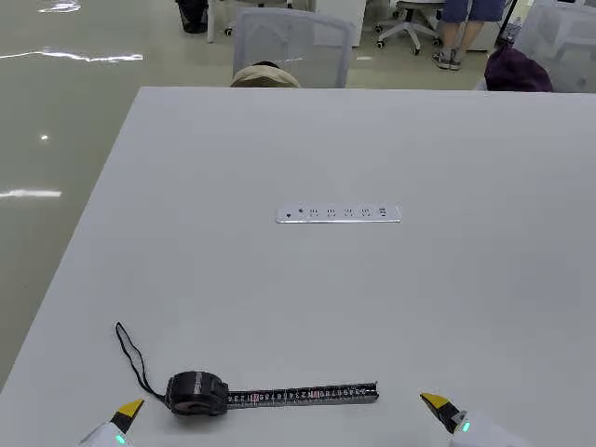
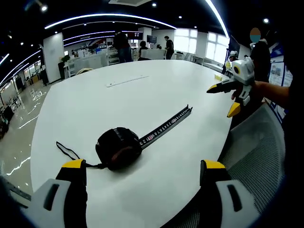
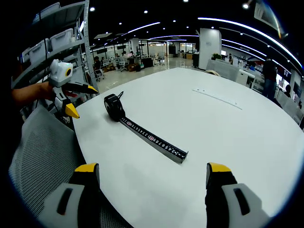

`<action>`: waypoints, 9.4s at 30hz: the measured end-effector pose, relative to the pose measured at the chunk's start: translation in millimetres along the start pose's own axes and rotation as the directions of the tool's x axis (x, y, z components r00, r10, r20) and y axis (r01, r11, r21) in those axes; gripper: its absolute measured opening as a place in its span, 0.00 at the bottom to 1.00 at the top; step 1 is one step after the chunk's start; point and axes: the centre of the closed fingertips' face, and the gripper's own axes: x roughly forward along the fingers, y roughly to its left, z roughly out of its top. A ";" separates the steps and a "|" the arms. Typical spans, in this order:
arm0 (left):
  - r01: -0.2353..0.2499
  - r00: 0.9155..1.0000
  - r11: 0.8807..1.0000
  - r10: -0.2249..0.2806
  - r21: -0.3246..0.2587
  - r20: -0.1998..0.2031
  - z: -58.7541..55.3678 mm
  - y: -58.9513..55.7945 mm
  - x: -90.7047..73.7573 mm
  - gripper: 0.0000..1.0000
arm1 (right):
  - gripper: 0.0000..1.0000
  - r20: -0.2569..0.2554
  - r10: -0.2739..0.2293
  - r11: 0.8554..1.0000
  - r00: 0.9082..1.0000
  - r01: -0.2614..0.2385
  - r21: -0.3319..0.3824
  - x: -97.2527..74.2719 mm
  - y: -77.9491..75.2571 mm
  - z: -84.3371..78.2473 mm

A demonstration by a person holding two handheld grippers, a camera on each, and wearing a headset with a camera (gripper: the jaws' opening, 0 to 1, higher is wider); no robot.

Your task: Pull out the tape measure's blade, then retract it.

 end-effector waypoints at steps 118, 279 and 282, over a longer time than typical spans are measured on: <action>-0.429 0.901 0.837 0.421 -0.340 -0.102 5.9 55.4 57.7 0.74 | 0.34 -0.116 0.326 0.861 0.938 -0.346 -0.372 74.6 -57.8 -22.4; -0.545 0.828 0.655 0.520 -0.523 -0.211 -21.1 62.2 83.4 0.64 | 0.12 -0.194 0.439 0.763 0.877 -0.478 -0.436 90.9 -43.8 -15.2; -0.542 0.830 0.654 0.516 -0.527 -0.212 -20.7 62.1 83.0 0.64 | 0.12 -0.195 0.440 0.761 0.876 -0.480 -0.437 91.1 -43.1 -14.0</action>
